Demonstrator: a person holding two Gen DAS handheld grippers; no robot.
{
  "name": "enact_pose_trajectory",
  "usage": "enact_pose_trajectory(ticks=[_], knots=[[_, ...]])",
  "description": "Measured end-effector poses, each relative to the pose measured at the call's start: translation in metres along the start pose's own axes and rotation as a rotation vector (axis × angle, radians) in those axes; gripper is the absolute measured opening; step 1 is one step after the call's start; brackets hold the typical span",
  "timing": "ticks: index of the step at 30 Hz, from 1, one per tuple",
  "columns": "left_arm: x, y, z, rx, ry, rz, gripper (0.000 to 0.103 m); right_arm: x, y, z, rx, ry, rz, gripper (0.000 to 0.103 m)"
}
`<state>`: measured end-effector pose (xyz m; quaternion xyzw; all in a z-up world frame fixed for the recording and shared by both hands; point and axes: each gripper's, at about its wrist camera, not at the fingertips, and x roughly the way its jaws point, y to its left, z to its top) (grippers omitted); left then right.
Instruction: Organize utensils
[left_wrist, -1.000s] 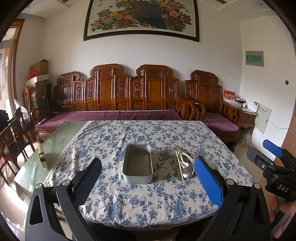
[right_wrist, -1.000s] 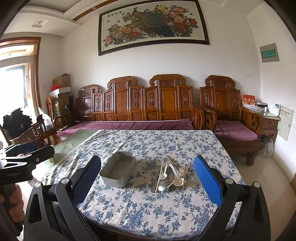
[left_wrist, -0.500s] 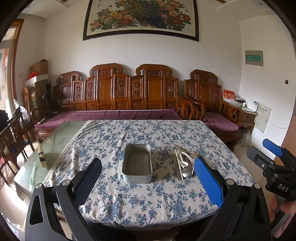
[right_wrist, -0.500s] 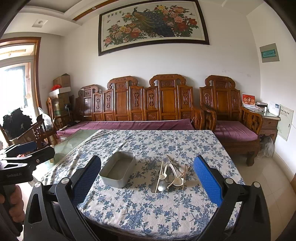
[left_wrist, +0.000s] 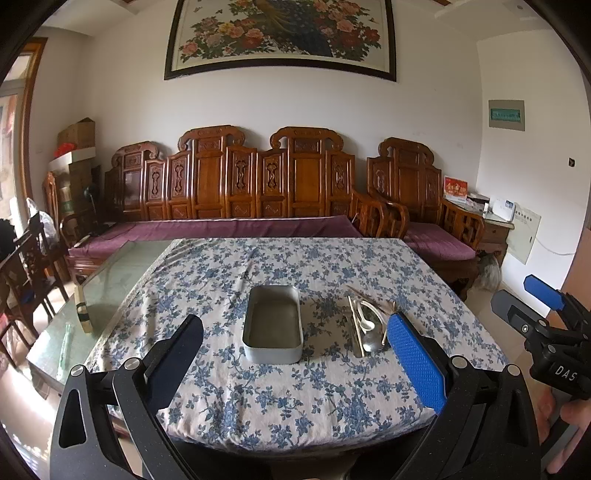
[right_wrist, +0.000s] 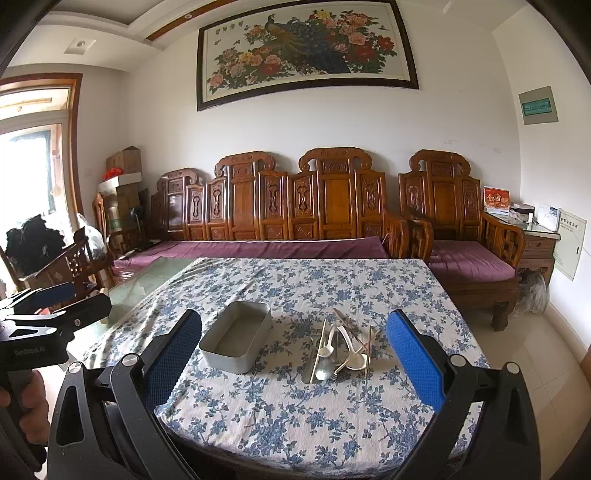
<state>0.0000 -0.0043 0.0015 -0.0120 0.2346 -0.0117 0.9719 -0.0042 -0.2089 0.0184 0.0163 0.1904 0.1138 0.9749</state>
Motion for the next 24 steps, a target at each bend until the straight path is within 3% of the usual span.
enact_pose_trajectory(ticks=[11,20,24], knots=[[0.008,0.001,-0.003,0.004,0.020,-0.007,0.097,0.004,-0.002,-0.002,0.000,0.016,-0.002,0.101],[0.064,-0.009,-0.020,0.047,0.133,-0.046,0.097,0.042,-0.027,-0.021,0.002,0.075,-0.017,0.100],[0.094,-0.016,-0.026,0.076,0.173,-0.058,0.097,0.069,-0.043,-0.032,-0.005,0.121,-0.034,0.093]])
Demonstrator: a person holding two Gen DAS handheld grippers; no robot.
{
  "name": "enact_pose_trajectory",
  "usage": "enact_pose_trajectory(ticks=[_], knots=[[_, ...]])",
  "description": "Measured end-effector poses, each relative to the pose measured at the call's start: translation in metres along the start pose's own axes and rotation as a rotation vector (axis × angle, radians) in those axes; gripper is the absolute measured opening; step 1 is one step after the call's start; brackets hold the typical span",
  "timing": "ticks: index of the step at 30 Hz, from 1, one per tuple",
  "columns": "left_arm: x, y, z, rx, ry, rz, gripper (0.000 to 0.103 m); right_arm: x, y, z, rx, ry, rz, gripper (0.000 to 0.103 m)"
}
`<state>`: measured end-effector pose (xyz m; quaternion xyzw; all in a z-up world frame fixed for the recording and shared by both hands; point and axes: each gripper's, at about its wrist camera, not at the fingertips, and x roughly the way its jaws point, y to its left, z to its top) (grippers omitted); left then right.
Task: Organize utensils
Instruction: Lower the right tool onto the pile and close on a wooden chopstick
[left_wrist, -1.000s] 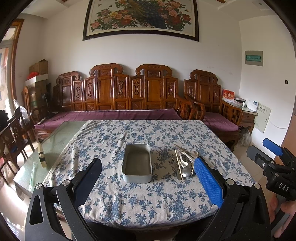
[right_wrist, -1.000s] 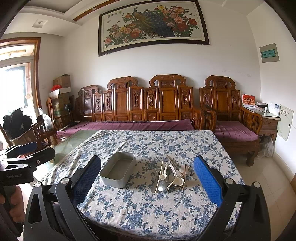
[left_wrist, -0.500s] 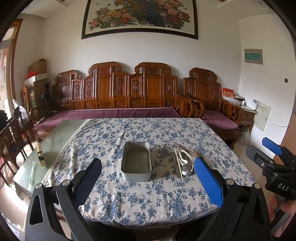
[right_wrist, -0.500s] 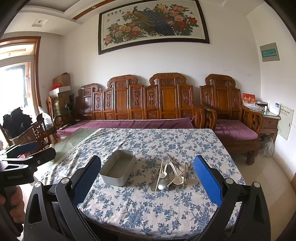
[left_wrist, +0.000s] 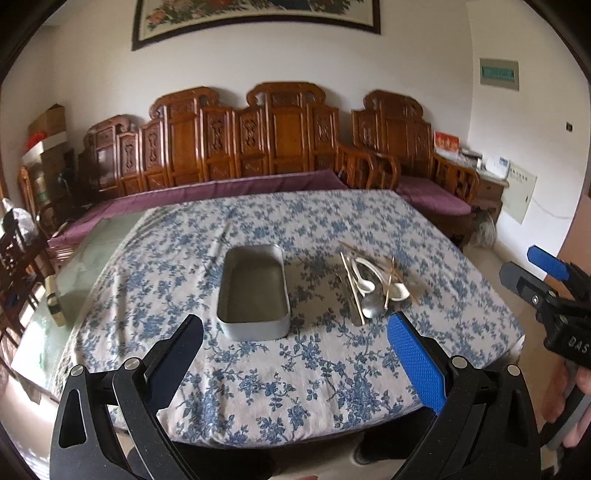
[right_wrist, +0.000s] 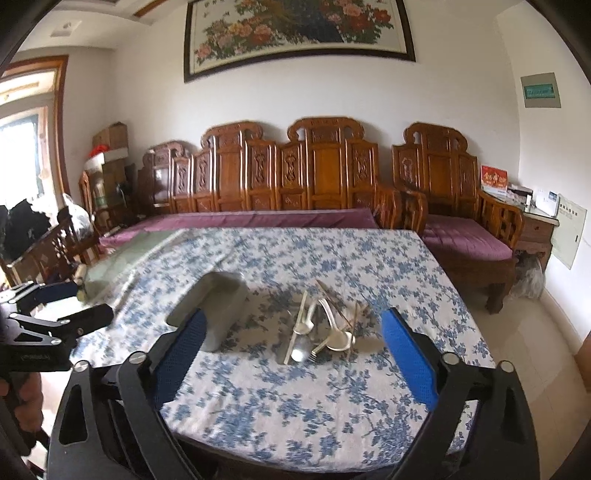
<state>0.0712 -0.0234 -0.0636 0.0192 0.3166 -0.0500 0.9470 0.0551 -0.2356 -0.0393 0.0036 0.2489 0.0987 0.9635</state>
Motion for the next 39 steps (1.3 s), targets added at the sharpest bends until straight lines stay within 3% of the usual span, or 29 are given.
enact_pose_trajectory(ticks=[12,17,25,30,39], knots=[[0.087,-0.023,0.004,0.052,0.116,-0.075,0.097,0.098,-0.061,-0.014,0.003,0.176,-0.057,0.067],[0.120,-0.034,0.004,0.071,0.156,-0.092,0.097,0.143,-0.081,-0.028,0.003,0.268,-0.048,0.061],[0.170,-0.042,0.002,0.077,0.230,-0.123,0.094,0.211,-0.094,-0.048,0.005,0.383,-0.005,0.045],[0.201,-0.046,-0.002,0.093,0.274,-0.122,0.087,0.254,-0.106,-0.054,0.029,0.447,0.003,0.034],[0.235,-0.060,0.002,0.115,0.301,-0.119,0.085,0.309,-0.108,-0.054,0.052,0.520,0.038,0.026]])
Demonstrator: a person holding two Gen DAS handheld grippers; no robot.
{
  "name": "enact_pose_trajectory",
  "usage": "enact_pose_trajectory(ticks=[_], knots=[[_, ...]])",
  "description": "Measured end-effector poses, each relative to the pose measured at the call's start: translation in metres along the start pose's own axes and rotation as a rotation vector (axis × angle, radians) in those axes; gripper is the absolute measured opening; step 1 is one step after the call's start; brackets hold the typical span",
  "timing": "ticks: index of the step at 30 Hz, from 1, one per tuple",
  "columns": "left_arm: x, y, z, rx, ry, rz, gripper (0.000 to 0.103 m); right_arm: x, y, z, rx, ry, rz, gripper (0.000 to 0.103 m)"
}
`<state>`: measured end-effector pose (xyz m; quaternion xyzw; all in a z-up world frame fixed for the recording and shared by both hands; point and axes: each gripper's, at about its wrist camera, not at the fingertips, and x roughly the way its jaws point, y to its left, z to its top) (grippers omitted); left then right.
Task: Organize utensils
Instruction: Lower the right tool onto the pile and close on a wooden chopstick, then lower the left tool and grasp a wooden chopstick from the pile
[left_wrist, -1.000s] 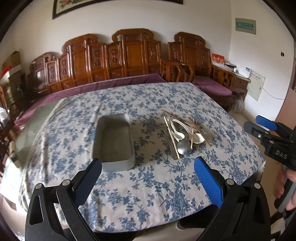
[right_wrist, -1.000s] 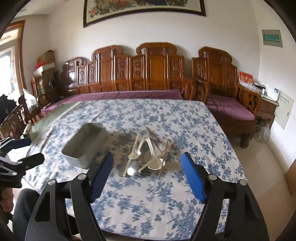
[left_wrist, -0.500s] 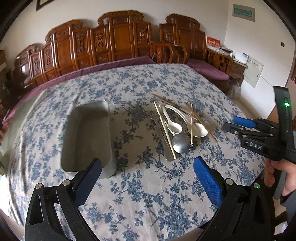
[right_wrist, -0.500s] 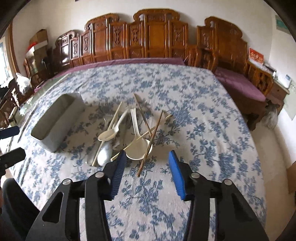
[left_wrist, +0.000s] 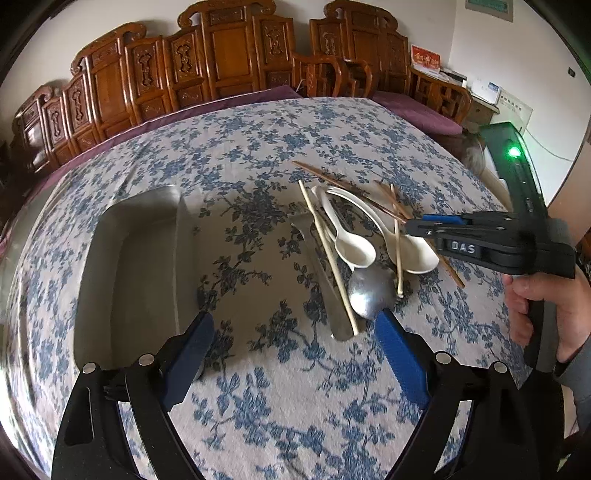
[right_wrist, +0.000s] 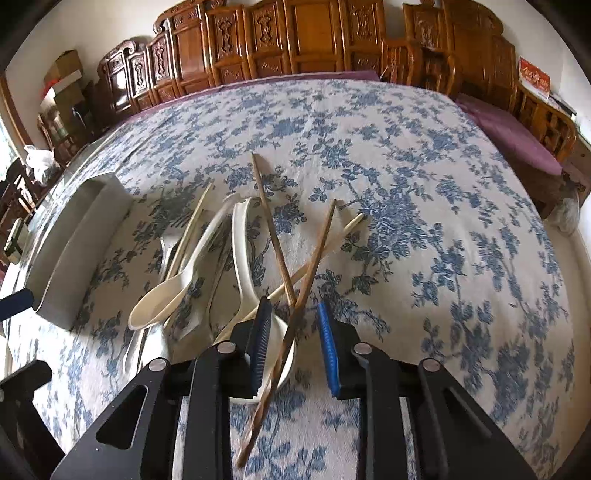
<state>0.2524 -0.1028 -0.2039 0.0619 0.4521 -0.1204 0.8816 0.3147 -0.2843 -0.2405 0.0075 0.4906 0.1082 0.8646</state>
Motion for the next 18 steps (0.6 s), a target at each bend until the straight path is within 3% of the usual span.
enact_pose_trajectory(ticks=[3,6,10,14,18], knots=[[0.010,0.000,0.007,-0.002,0.010,-0.003,0.079,0.004,-0.004,0.003,0.018,0.010,0.003,0.012],[0.021,0.001,0.014,-0.005,0.019,-0.002,0.075,0.001,-0.009,0.004,0.023,0.007,0.021,0.007],[0.039,0.003,0.027,-0.004,0.043,-0.003,0.072,-0.012,-0.012,0.002,0.013,-0.019,0.033,0.006],[0.059,0.002,0.041,0.012,0.065,0.006,0.062,-0.024,-0.014,0.000,-0.002,-0.041,0.024,0.006],[0.077,0.002,0.052,-0.003,0.101,-0.046,0.048,-0.037,-0.014,-0.003,-0.028,-0.066,0.023,0.006]])
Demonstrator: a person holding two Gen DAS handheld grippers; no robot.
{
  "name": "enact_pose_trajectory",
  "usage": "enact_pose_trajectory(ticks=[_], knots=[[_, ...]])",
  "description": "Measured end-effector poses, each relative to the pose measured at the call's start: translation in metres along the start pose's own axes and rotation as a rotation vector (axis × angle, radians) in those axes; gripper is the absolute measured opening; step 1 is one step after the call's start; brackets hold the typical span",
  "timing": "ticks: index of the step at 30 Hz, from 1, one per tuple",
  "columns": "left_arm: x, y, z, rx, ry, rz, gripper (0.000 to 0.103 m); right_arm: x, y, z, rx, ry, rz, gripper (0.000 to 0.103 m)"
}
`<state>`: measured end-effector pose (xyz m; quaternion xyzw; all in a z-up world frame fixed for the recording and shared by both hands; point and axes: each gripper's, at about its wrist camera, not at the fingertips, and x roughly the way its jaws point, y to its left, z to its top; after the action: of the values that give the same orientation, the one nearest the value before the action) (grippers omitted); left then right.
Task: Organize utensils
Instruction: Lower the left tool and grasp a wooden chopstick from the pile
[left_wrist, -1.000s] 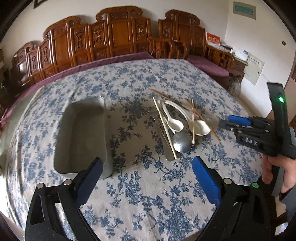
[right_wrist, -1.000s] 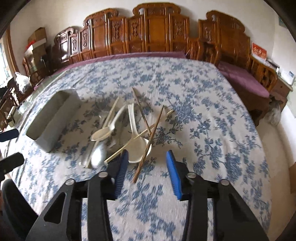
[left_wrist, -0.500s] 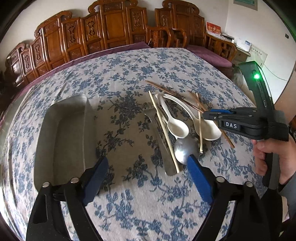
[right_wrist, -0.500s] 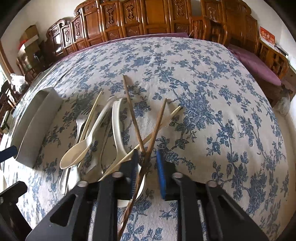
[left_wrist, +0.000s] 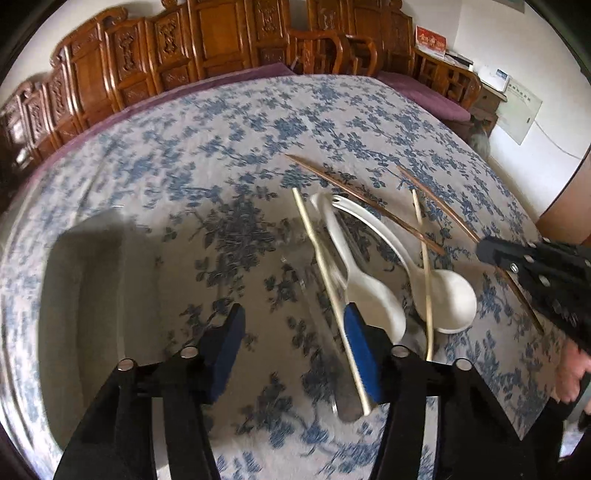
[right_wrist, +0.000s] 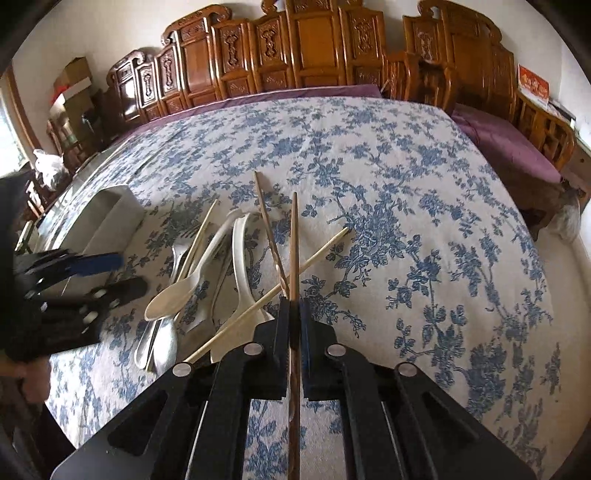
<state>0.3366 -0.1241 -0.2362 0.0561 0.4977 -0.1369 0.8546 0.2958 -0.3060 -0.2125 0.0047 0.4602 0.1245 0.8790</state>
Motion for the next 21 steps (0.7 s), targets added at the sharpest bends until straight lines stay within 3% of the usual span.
enact_pose_trajectory(ticks=[3,9,21], knots=[[0.011,-0.002,0.005,-0.010,0.025,-0.030,0.034,-0.004,0.000,-0.004,-0.020,-0.002,0.002,0.006],[0.029,-0.008,0.011,-0.018,0.067,-0.061,0.019,-0.008,-0.002,-0.011,-0.038,-0.006,0.000,0.006],[0.037,-0.015,0.014,0.010,0.087,0.000,0.019,-0.013,-0.002,-0.010,-0.039,-0.019,-0.001,0.006]])
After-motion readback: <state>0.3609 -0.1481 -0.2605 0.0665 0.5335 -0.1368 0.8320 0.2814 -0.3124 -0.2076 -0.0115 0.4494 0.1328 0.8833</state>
